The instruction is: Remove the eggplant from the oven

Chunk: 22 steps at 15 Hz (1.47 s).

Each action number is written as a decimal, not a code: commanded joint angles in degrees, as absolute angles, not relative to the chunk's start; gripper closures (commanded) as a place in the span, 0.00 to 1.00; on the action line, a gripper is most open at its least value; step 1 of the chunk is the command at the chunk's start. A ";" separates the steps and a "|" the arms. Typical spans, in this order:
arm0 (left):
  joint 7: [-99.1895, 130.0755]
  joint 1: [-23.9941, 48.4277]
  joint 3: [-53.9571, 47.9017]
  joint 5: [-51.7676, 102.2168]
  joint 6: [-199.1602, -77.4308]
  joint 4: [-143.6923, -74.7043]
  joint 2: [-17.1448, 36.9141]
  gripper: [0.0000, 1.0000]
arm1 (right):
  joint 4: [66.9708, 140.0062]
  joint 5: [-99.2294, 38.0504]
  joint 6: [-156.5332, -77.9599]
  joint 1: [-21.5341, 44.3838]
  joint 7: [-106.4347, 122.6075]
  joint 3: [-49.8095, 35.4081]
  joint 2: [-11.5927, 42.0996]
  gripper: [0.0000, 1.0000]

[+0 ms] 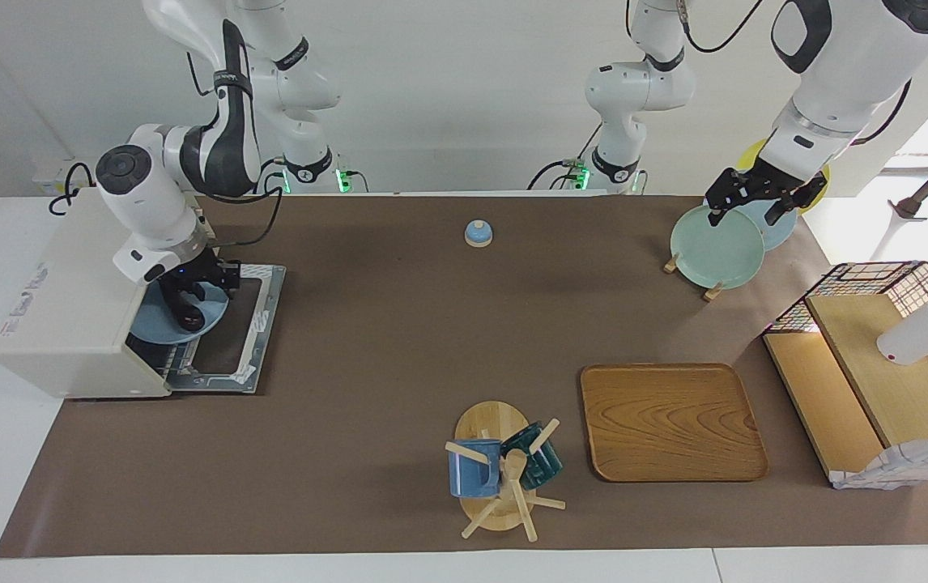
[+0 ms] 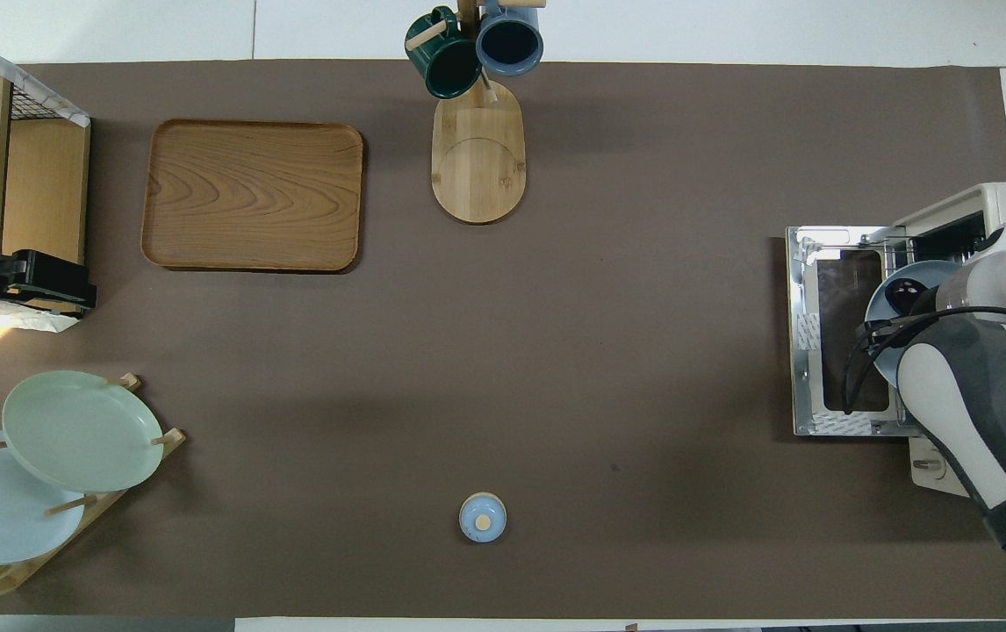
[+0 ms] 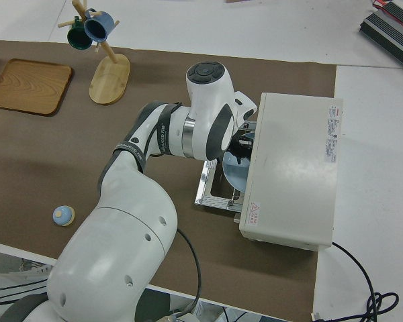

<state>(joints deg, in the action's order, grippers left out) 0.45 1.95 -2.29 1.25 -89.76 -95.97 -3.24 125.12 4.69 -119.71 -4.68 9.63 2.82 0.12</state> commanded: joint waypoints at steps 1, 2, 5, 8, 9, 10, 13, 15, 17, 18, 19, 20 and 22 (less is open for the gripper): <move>0.97 1.32 -2.90 1.41 -88.59 -95.36 -3.43 0.00 | 127.00 4.66 -121.02 -5.01 11.25 2.55 -1.67 0.47; 0.88 1.41 -2.90 1.41 -88.59 -95.36 -3.43 0.00 | 127.52 4.66 -121.37 -5.01 11.16 2.55 -1.67 0.49; 0.97 1.32 -2.90 1.41 -88.68 -95.36 -3.43 0.00 | 130.77 4.66 -127.17 -5.45 11.51 2.55 -1.67 0.52; 0.97 1.32 -2.90 1.41 -88.59 -95.36 -3.43 0.00 | 131.05 4.66 -126.83 -4.92 11.34 2.46 -1.76 0.81; 0.97 1.32 -2.90 1.41 -88.59 -95.36 -3.43 0.00 | 130.78 4.66 -126.57 -4.75 11.42 2.46 -1.76 1.00; 0.97 1.32 -2.90 1.41 -88.68 -95.36 -3.43 0.00 | 130.52 4.66 -125.78 -4.66 11.60 2.29 -1.67 1.00; 1.05 1.32 -2.90 1.41 -88.77 -95.36 -3.43 0.00 | 125.10 4.66 -117.37 -2.92 11.25 0.36 -0.97 1.00; 1.05 1.32 -2.90 1.41 -89.12 -95.36 -3.34 0.00 | 119.82 4.92 -110.86 0.86 8.28 0.26 -0.01 1.00; 0.70 1.32 -2.90 1.41 -89.21 -95.36 -3.34 0.00 | 113.50 5.01 -105.49 5.95 4.68 0.09 2.01 1.00; 0.79 1.32 -2.90 1.41 -89.21 -95.36 -3.34 0.00 | 112.42 5.01 -105.56 10.33 0.83 0.09 2.28 1.00; 0.88 1.41 -2.90 1.15 -89.21 -95.19 -3.17 0.00 | 111.89 5.10 -106.43 15.16 -4.69 0.09 2.55 1.00; 0.88 1.32 -2.90 1.06 -89.21 -95.10 -3.16 0.00 | 111.45 5.71 -107.39 20.16 -10.66 0.09 2.72 1.00; 0.88 1.23 -2.90 1.05 -89.30 -95.18 -3.16 0.00 | 108.74 6.50 -110.02 28.88 -22.27 0.09 5.69 1.00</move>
<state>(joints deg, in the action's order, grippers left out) 0.45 1.95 -2.34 1.25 -89.79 -95.96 -3.24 112.30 5.06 -108.49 21.98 -12.89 -0.20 2.06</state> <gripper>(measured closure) 0.000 0.974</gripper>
